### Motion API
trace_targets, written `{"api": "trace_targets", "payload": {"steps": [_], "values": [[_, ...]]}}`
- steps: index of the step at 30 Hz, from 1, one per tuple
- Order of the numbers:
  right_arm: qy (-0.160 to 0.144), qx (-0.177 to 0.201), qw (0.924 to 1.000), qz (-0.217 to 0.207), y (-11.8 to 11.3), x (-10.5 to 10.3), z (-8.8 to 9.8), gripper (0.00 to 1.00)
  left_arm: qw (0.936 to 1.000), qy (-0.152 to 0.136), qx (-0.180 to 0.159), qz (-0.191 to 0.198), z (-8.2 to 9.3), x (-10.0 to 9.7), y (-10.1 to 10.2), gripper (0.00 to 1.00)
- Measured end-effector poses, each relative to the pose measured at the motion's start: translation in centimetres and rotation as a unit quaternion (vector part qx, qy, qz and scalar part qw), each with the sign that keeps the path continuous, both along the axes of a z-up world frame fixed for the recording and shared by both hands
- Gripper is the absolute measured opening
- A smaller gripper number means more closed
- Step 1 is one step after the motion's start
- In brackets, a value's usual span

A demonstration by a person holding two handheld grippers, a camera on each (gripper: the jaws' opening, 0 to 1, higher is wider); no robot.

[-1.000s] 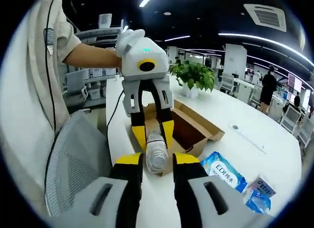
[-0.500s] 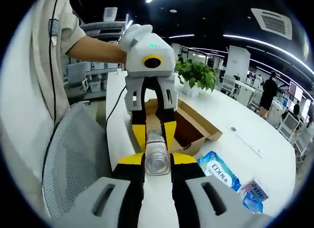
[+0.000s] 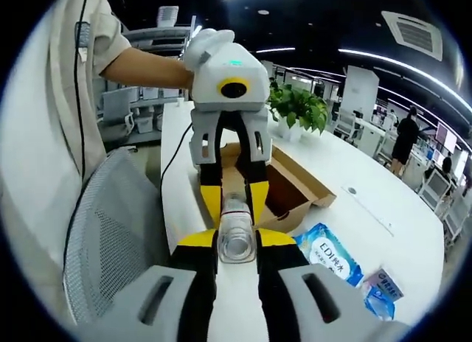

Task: Operate the shoe box by opening the lid, removing the specified soft item, and placing it in the target area until the item is outside and the box remains undamaged.

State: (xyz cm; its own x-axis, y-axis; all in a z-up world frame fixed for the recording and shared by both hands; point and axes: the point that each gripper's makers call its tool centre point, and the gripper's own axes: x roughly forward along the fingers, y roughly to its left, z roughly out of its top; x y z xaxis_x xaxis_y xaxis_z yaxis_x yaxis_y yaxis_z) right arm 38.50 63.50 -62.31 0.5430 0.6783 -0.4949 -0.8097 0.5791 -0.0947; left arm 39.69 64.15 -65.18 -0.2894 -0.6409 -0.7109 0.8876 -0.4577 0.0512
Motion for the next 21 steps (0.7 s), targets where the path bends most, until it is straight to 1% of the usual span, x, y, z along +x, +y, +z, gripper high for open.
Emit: {"api": "trace_targets", "payload": {"steps": [1,3,7,12,15,19,21], "values": [[-0.002,0.0,1.0,0.0,0.0,0.0,0.1,0.17,1.0,0.006,0.0,0.004,-0.1,0.0,-0.1,0.19],[-0.004,-0.004,1.0,-0.003,-0.1,0.0,0.2,0.16,0.9999,0.006,-0.005,0.008,0.0,0.1,-0.2,0.2],[0.003,-0.001,1.0,-0.008,-0.4,0.1,0.4,0.16,0.9996,0.014,-0.017,0.017,0.2,0.2,-0.5,0.2],[0.007,0.006,0.9999,-0.014,-0.7,0.6,0.6,0.16,0.9993,0.009,-0.027,0.026,0.4,0.6,-0.8,0.22],[0.006,0.005,0.9999,-0.013,-0.8,0.8,0.9,0.16,0.9987,0.008,-0.032,0.039,0.6,1.3,-1.0,0.26],[0.007,-0.001,0.9999,-0.01,-1.2,1.1,1.0,0.16,0.9973,0.006,-0.044,0.059,1.0,2.4,-1.0,0.35],[0.007,-0.004,0.9999,-0.009,-1.4,1.3,1.1,0.16,0.9964,0.006,-0.048,0.069,1.1,2.8,-0.8,0.37]]}}
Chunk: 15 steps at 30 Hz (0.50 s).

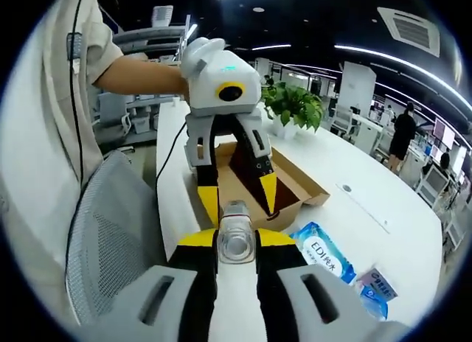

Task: Operate the shoe box by opening the lid, removing the specified soft item, and placing it in the target area until the item is outside and the box remains undamaged.

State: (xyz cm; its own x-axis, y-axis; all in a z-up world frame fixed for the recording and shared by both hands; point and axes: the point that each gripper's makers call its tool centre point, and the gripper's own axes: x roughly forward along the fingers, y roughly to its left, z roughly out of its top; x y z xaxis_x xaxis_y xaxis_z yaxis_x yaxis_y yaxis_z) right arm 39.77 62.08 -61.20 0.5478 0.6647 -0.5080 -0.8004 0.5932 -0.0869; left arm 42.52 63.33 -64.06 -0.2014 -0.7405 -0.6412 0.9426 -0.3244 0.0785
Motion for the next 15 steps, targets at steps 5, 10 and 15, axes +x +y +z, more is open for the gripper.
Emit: {"api": "trace_targets", "payload": {"steps": [5,10,15], "values": [[-0.001,-0.007,1.0,0.002,-0.7,0.5,0.2,0.16,0.9994,0.008,-0.011,0.031,0.3,1.0,0.5,0.43],[-0.004,-0.012,0.9999,0.005,-1.3,1.0,0.6,0.16,0.9976,0.017,-0.015,0.065,0.6,1.9,1.3,0.52],[-0.008,-0.025,0.9996,0.011,-2.1,1.6,1.0,0.16,0.9946,0.017,-0.017,0.101,0.7,2.9,2.6,0.56]]}}
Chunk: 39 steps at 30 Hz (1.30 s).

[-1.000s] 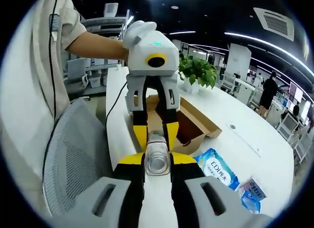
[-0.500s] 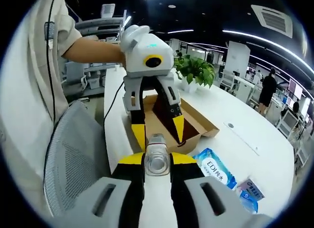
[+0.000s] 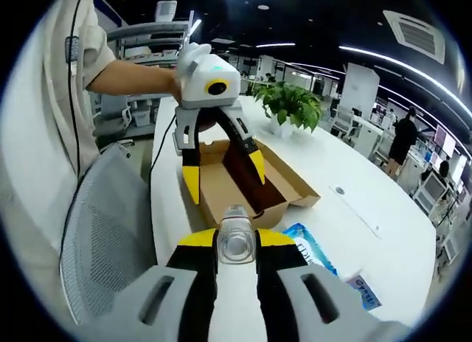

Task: Operate the shoe box by opening the lid, removing the specified soft item, and placing it in the target area until the item is outside and the box remains undamaged.

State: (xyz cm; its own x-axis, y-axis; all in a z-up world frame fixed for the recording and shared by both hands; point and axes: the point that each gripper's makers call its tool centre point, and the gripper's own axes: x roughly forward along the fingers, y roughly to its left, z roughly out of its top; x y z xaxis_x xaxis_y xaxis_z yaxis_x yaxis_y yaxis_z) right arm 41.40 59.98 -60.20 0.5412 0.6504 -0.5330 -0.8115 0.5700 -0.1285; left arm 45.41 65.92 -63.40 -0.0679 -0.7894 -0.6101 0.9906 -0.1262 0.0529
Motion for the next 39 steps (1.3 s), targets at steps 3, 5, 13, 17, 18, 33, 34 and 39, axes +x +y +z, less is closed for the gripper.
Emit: {"api": "trace_targets", "payload": {"steps": [3,5,13,17,18,33,34,39], "values": [[-0.002,-0.011,0.9999,0.004,-0.8,0.5,0.4,0.16,0.9997,0.006,-0.005,0.022,0.0,0.4,0.7,0.59],[-0.003,-0.021,0.9997,0.007,-1.5,1.0,0.7,0.16,0.9991,0.009,-0.006,0.042,0.0,0.7,1.3,0.62],[-0.002,-0.061,0.9978,0.027,-3.5,2.6,1.6,0.16,0.9931,0.02,-0.029,0.112,0.6,1.9,3.7,0.68],[0.003,-0.082,0.9958,0.04,-4.1,3.2,1.6,0.16,0.9895,0.027,-0.035,0.137,0.7,2.2,5.1,0.72],[0.007,-0.092,0.9948,0.045,-4.4,3.5,1.5,0.16,0.9888,0.026,-0.036,0.142,0.7,2.3,5.5,0.73],[0.033,-0.165,0.9819,0.087,-6.7,6.8,1.0,0.16,0.9701,0.025,-0.054,0.235,1.1,2.6,10.9,0.9],[0.033,-0.167,0.9815,0.087,-6.7,6.9,1.0,0.16,0.9681,0.027,-0.056,0.243,1.1,2.6,11.3,0.9],[0.042,-0.183,0.9778,0.092,-7.5,8.4,0.6,0.16,0.9617,0.028,-0.06,0.266,1.0,2.3,12.8,0.94]]}}
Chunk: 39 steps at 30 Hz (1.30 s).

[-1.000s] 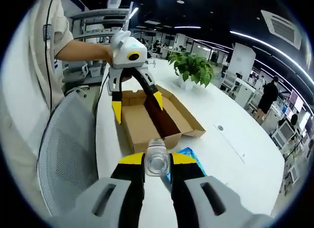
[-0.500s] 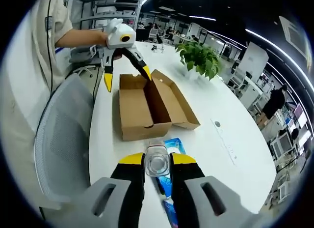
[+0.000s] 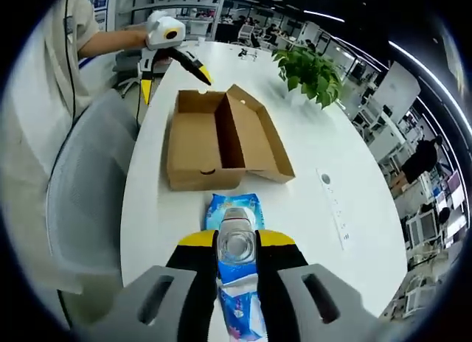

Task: Operate the shoe box by opening the lid, removing the specified soft item, and placing it in the target area until the item is outside and the box remains undamaged.

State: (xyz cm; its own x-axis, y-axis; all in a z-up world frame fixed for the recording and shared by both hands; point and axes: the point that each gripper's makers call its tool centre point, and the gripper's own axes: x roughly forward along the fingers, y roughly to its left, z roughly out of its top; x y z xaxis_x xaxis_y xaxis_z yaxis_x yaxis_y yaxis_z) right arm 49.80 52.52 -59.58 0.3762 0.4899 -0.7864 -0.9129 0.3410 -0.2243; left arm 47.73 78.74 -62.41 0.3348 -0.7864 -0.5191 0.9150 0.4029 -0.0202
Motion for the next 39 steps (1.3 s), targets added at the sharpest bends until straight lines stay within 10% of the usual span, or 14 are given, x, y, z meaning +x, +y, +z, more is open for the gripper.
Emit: {"api": "trace_targets", "payload": {"steps": [39], "values": [[0.072,-0.134,0.9881,0.023,-1.4,8.9,-5.4,0.17,0.9903,-0.01,-0.033,0.135,-0.1,-1.2,6.9,1.0]]}}
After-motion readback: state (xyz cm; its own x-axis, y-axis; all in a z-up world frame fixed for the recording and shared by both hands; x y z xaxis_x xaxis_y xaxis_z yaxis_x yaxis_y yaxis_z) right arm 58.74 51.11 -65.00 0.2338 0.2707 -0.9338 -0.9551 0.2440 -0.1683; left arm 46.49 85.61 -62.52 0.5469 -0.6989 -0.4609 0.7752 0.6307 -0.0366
